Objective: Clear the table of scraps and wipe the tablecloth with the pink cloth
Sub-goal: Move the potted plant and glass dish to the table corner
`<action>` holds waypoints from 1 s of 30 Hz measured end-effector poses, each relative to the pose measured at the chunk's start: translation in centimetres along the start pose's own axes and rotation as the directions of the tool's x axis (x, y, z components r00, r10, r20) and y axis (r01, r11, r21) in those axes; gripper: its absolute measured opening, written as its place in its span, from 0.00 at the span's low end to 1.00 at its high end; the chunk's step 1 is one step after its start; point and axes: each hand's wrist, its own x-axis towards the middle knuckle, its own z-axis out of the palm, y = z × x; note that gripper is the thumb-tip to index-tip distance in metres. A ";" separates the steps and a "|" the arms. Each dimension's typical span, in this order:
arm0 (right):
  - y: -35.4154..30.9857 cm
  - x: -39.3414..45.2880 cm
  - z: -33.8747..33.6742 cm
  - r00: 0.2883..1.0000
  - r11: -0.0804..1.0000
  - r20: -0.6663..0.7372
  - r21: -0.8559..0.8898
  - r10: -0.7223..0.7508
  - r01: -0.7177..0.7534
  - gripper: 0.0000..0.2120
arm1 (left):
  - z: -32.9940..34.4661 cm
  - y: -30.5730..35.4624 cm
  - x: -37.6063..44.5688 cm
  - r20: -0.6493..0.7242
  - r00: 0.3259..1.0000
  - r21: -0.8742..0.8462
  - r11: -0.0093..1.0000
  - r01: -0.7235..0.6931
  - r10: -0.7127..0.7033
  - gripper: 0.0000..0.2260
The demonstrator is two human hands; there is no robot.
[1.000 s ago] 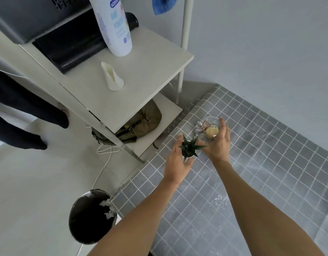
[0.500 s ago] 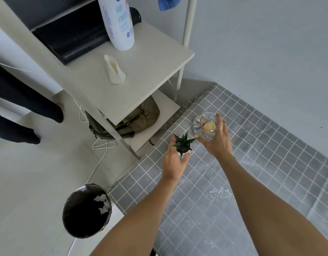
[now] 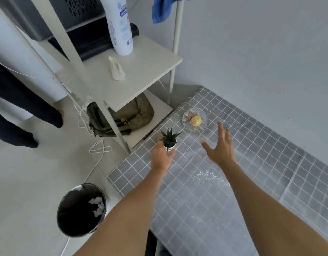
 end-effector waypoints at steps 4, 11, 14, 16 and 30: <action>1.3 -3.1 -0.8 1.000 1.000 0.001 -0.026 -0.011 0.011 0.44 | -1.6 -0.2 -0.8 0.127 0.989 -0.098 0.991 0.086 -0.073 0.48; 2.0 -7.9 -1.6 0.999 0.995 0.035 -0.097 -0.033 0.036 0.40 | -4.9 -1.7 -4.5 0.227 0.971 0.164 0.986 0.037 -0.074 0.48; 2.2 -10.2 -1.9 0.998 0.988 0.060 -0.147 -0.032 0.041 0.37 | -5.8 -1.6 -6.3 0.271 0.961 0.301 0.953 -0.024 -0.062 0.43; 2.6 -11.9 -1.9 0.997 0.987 0.081 -0.160 -0.017 0.030 0.35 | -6.3 -1.0 -7.5 0.295 0.953 0.405 0.912 -0.063 -0.065 0.39; 8.9 -25.1 -3.5 0.955 0.954 0.077 -0.104 0.288 -0.279 0.29 | -3.4 6.6 -14.9 0.625 0.780 0.577 0.648 -0.497 0.042 0.28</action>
